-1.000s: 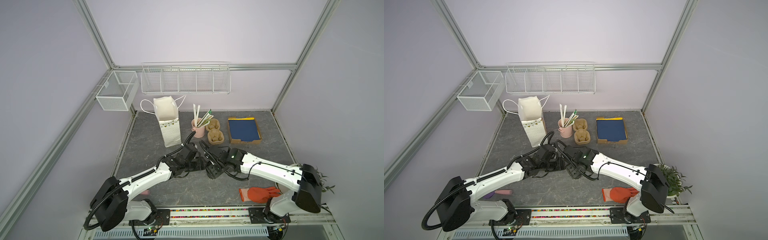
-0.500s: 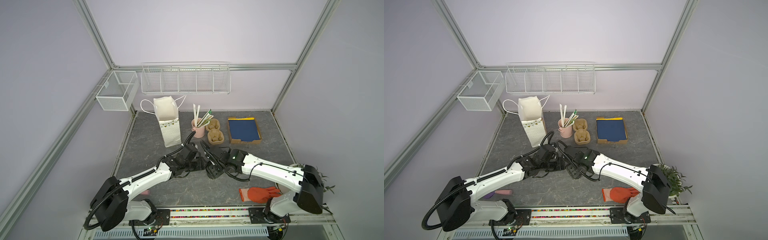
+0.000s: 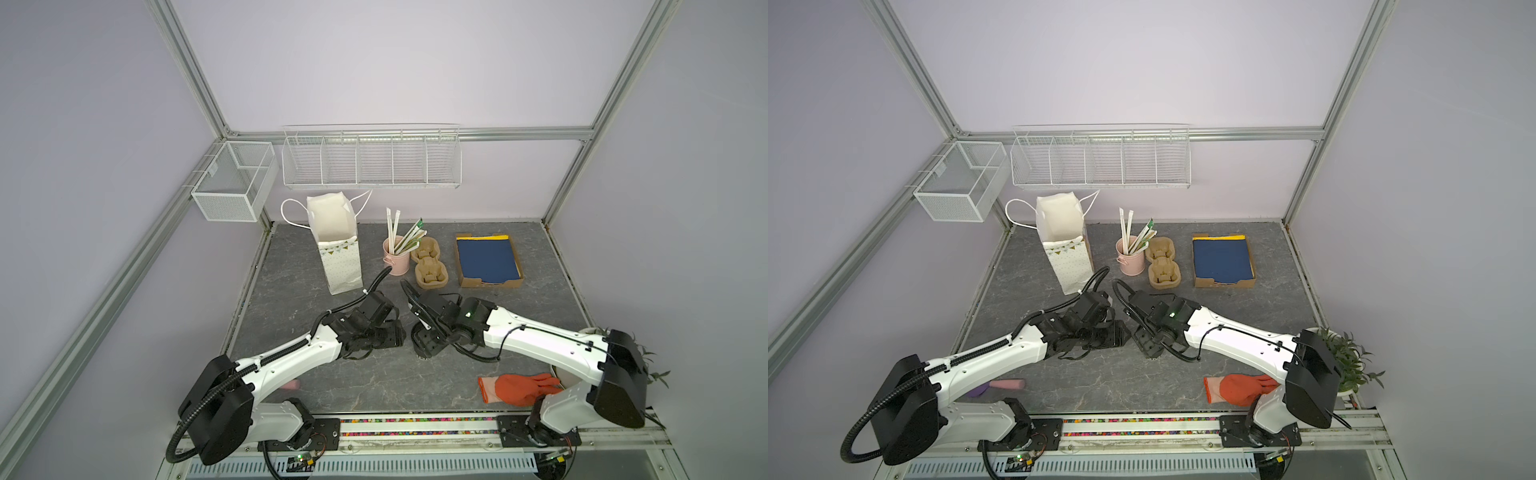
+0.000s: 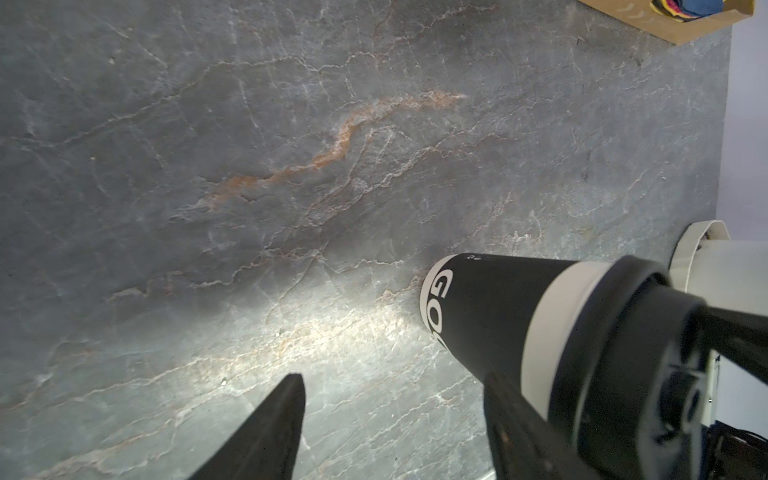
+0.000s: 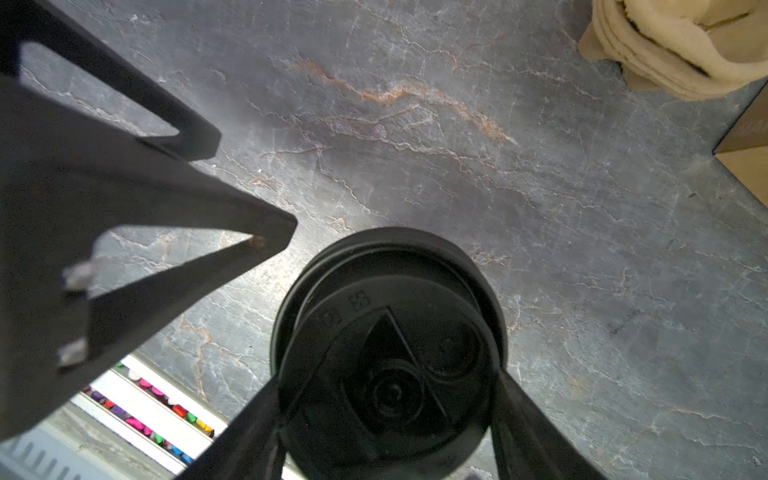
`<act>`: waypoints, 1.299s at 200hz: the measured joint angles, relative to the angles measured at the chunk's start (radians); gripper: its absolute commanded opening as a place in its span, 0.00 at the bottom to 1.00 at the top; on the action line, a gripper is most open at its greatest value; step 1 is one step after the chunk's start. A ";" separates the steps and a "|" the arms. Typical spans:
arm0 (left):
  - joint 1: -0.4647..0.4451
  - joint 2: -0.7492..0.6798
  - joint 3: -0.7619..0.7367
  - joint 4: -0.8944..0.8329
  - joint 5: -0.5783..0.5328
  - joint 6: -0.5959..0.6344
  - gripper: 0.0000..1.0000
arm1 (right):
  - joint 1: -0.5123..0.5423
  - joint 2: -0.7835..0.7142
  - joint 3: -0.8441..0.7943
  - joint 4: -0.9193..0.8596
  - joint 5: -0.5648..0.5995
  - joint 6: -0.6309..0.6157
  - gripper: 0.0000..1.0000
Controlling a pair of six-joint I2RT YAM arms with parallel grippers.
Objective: Pack the takeout coffee
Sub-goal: 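Press the black lid onto the cup with the right gripper while left holds cup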
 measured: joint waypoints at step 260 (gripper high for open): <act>-0.002 0.027 -0.026 0.160 0.090 -0.026 0.50 | -0.034 0.006 -0.020 0.029 -0.087 -0.075 0.71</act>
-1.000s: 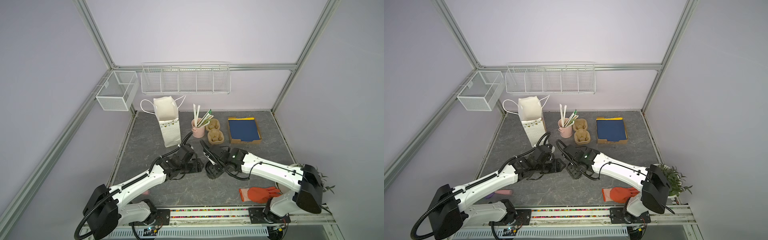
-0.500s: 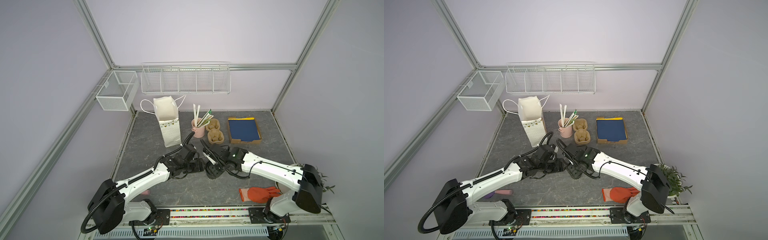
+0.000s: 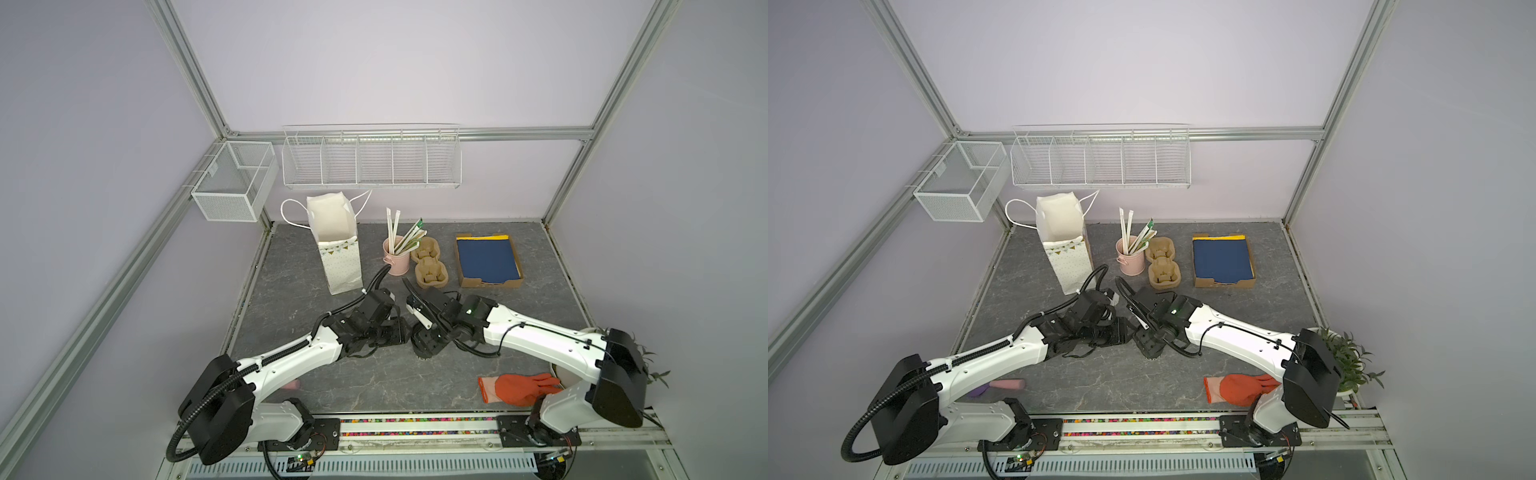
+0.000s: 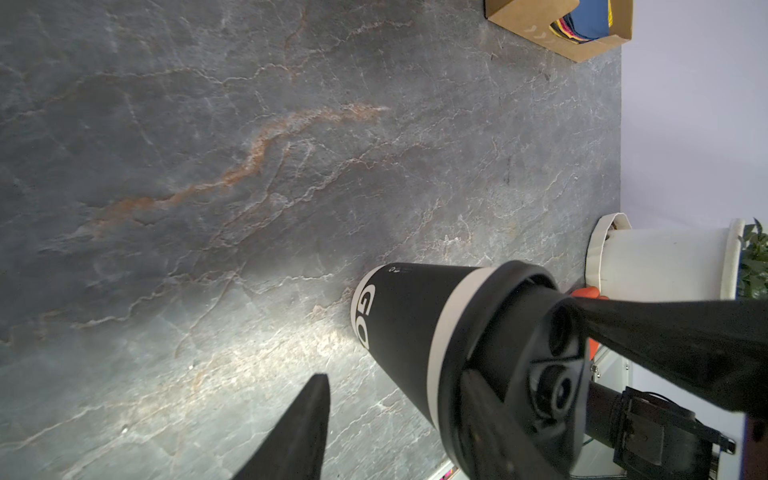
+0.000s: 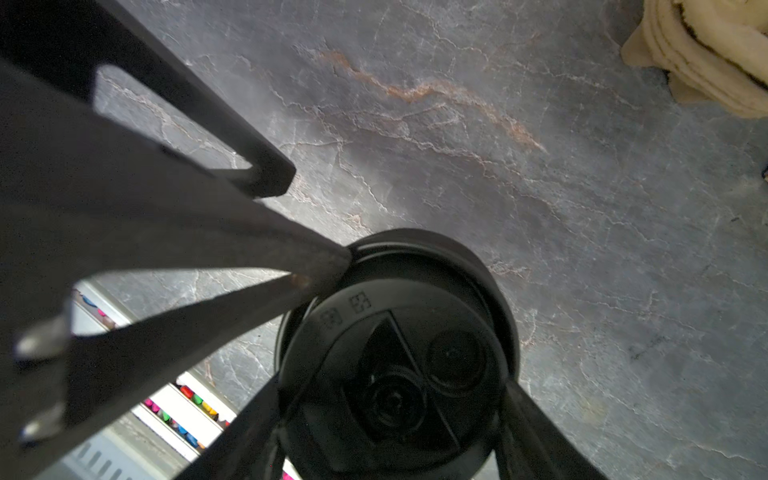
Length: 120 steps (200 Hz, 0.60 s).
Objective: Pack the takeout coffee
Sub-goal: 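Press the black lid onto the cup with the right gripper while left holds cup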
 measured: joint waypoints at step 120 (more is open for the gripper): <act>-0.011 -0.061 0.105 -0.242 -0.111 0.032 0.71 | -0.003 -0.048 -0.065 0.074 -0.006 0.000 0.70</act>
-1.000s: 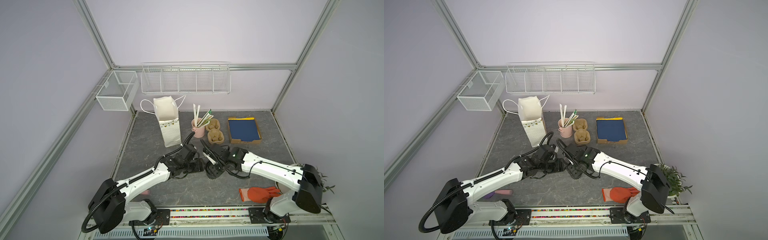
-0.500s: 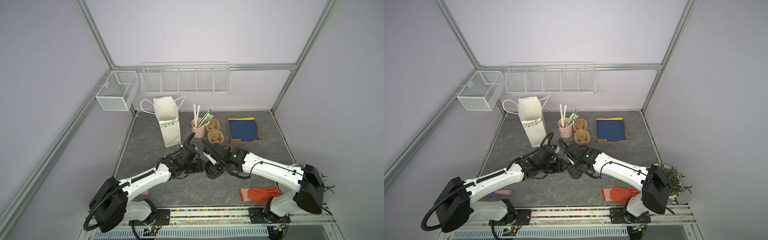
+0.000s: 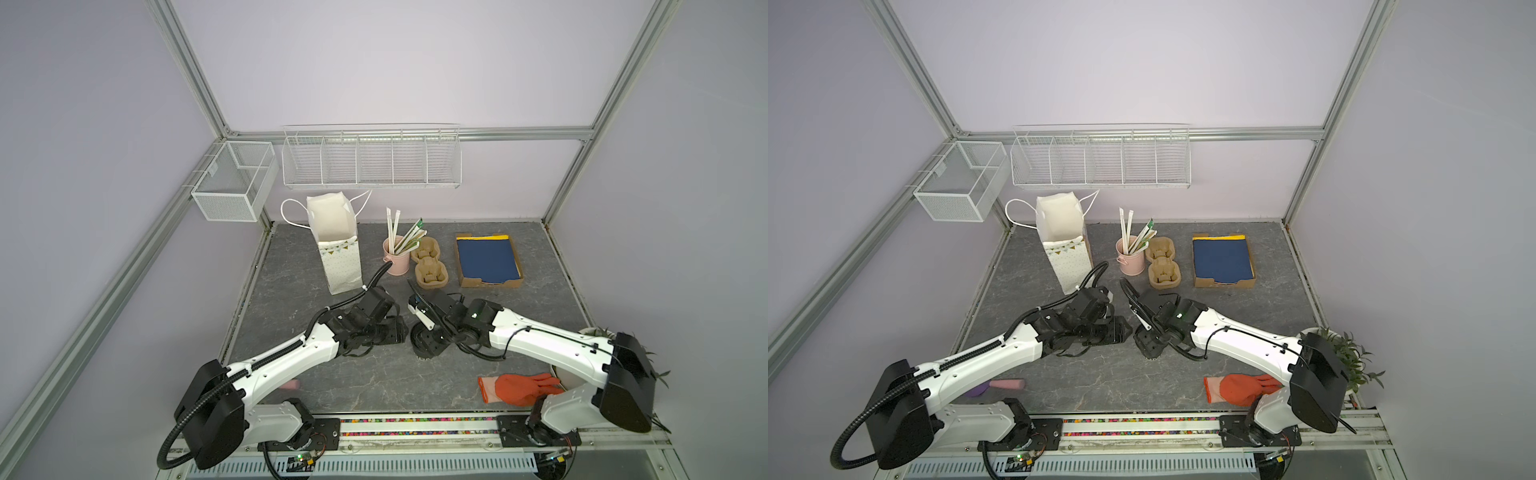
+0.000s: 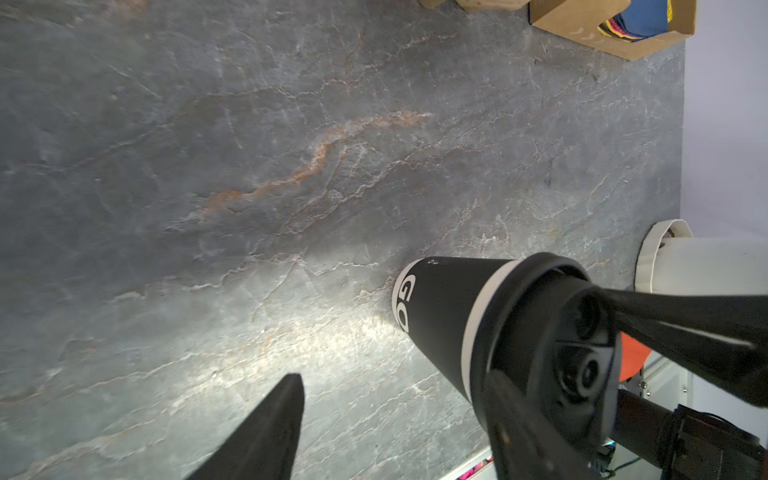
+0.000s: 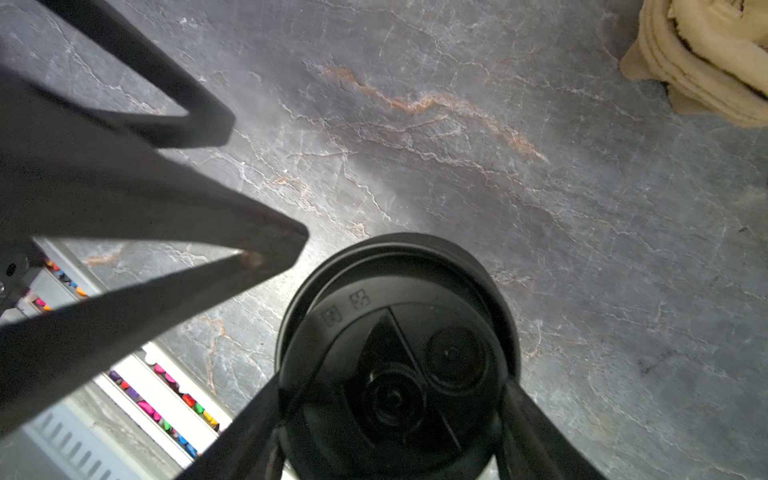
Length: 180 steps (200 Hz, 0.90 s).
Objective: Pack the takeout coffee
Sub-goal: 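Press the black lid onto the cup with the right gripper while left holds cup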
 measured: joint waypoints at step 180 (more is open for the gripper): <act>-0.029 -0.031 -0.021 -0.022 0.019 -0.007 0.72 | 0.018 -0.025 -0.063 0.154 0.039 0.040 0.69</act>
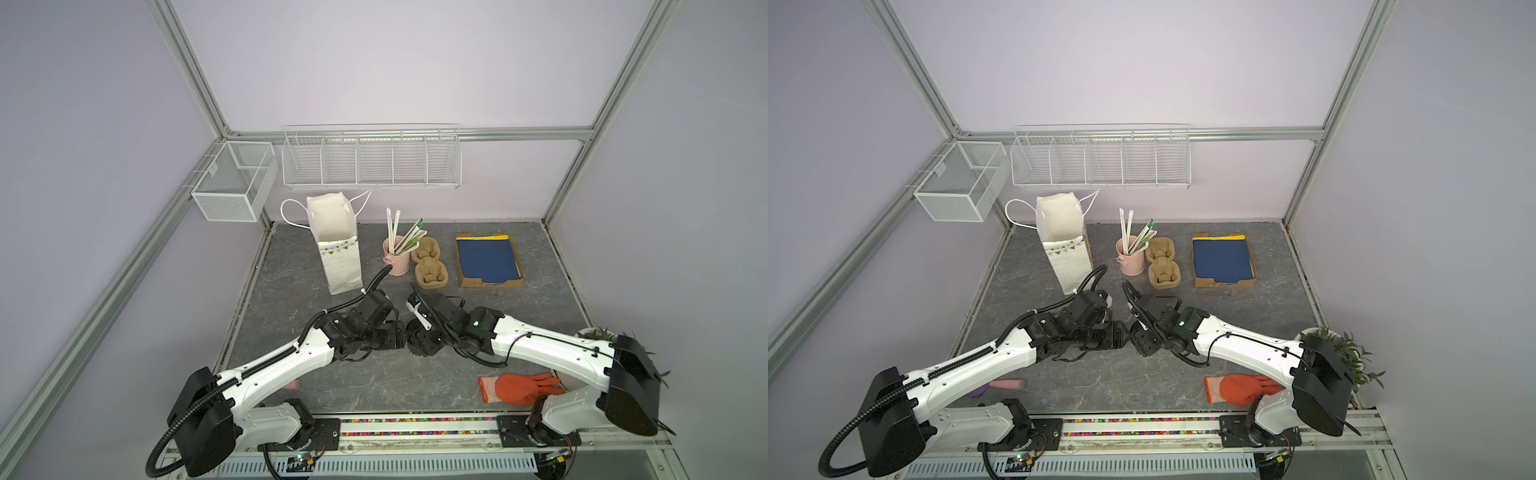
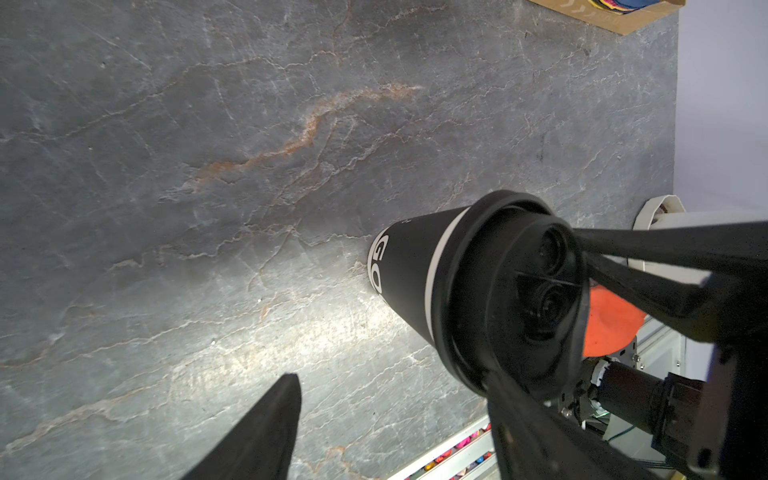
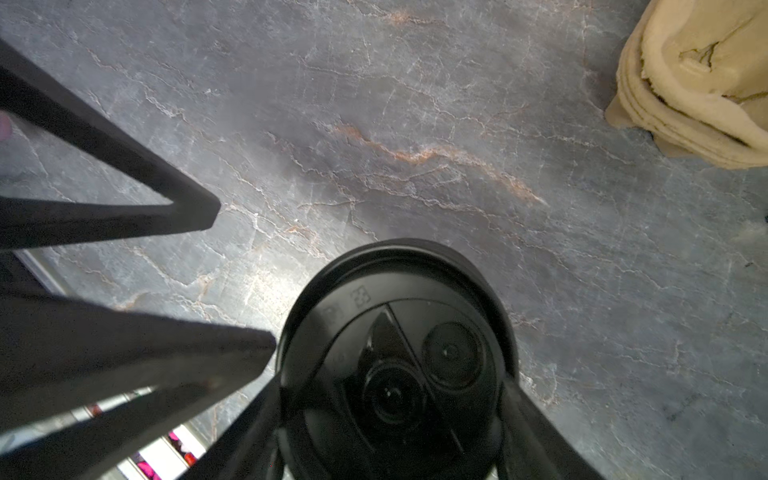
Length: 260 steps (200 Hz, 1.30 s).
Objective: Pack the takeout coffee
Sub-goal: 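Press the black lid onto the cup with the right gripper while left holds cup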
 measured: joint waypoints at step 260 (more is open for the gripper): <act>0.000 -0.031 0.049 -0.063 -0.097 0.025 0.73 | -0.035 0.114 0.228 -0.310 -0.080 -0.068 0.80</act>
